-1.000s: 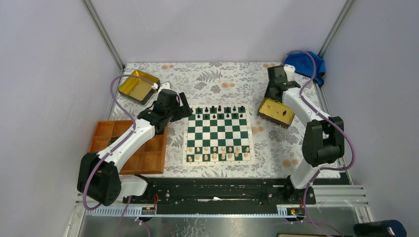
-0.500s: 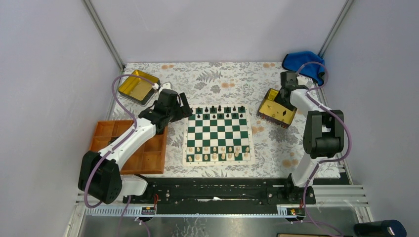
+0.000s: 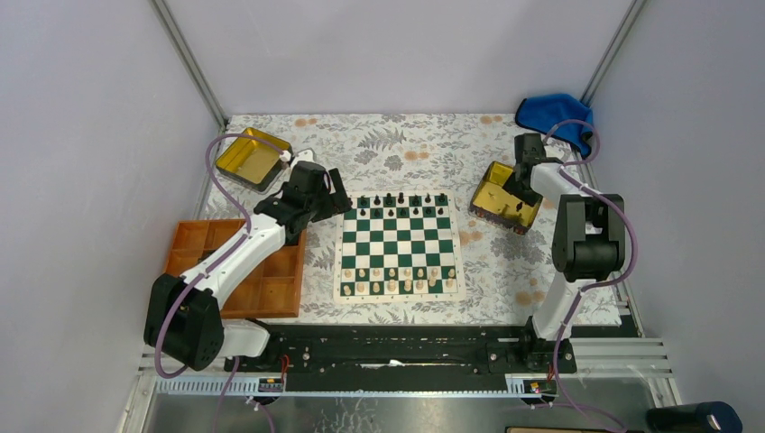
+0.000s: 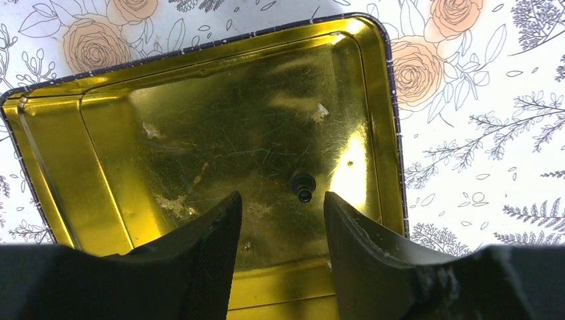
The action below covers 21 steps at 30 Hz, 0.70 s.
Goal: Set up the chess pieces on the board
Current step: Pick up the chess piece from the storage box.
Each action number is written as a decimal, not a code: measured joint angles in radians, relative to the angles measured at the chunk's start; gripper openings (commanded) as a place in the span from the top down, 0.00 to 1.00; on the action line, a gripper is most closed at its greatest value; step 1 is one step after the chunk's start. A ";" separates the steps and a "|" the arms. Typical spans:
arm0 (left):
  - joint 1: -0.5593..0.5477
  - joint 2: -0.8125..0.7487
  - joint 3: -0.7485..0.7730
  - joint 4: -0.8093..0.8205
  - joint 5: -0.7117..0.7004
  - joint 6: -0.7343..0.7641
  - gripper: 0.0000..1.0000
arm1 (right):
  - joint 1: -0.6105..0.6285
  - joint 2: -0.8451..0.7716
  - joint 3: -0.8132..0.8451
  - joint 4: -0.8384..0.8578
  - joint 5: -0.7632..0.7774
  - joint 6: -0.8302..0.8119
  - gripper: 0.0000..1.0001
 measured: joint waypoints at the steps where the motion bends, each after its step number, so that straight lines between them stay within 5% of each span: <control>1: 0.000 0.000 0.000 0.000 0.000 0.000 0.01 | 0.000 0.003 0.000 0.001 -0.002 0.001 0.48; 21: 0.000 0.000 0.000 -0.007 -0.013 0.001 0.01 | -0.026 0.036 0.000 0.017 -0.019 0.011 0.57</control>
